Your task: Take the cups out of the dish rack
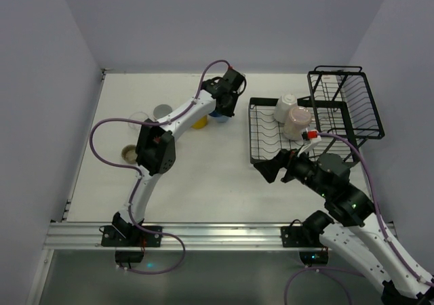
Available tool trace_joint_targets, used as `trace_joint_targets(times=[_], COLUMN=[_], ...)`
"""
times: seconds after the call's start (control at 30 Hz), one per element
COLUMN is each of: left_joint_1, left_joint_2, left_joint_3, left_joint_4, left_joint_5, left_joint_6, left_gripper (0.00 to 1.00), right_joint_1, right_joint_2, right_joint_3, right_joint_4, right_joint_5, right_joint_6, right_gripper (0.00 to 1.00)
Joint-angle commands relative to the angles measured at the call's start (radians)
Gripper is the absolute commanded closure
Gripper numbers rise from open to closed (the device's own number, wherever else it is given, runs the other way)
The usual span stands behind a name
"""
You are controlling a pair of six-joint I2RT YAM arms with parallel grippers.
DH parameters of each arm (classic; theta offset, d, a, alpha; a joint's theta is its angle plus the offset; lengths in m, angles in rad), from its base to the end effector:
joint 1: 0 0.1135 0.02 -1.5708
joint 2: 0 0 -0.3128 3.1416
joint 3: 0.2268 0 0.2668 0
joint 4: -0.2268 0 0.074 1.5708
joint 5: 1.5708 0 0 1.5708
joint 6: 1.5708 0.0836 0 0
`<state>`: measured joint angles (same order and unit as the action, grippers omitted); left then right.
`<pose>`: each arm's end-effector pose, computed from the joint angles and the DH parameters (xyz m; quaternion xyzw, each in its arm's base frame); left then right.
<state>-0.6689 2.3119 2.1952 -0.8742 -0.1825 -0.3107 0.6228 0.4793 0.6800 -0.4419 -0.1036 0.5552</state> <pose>0.4660 -0.3490 0.2429 0.1444 0.9436 -0.0569 0.2923 0.1069 0.0874 0.3308 -0.0585 0.7845 0.3761 0.4896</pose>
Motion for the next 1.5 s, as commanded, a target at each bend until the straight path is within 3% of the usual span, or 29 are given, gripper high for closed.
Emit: trace_joint_targets(times=[0.0, 0.5, 1.1, 1.47], left_joint_1=[-0.003, 0.0, 0.057, 0.057], left_joint_2=[0.004, -0.046, -0.023, -0.043], left_joint_3=[0.046, 0.086, 0.11, 0.081], left_joint_4=[-0.016, 0.04, 0.109, 0.198], left_joint_5=[0.018, -0.028, -0.028, 0.034], left_joint_6=[0.021, 0.024, 0.038, 0.038], left_gripper=[0.72, 0.55, 0.53, 0.44], right_joint_1=[0.003, 0.002, 0.002, 0.002], right_joint_2=[0.016, 0.012, 0.021, 0.039], right_joint_3=[0.001, 0.012, 0.013, 0.027], right_joint_4=[0.019, 0.042, 0.061, 0.074], right_joint_5=[-0.016, -0.027, -0.036, -0.024], right_joint_6=[-0.02, -0.014, -0.015, -0.026], right_gripper=[0.01, 0.01, 0.01, 0.01])
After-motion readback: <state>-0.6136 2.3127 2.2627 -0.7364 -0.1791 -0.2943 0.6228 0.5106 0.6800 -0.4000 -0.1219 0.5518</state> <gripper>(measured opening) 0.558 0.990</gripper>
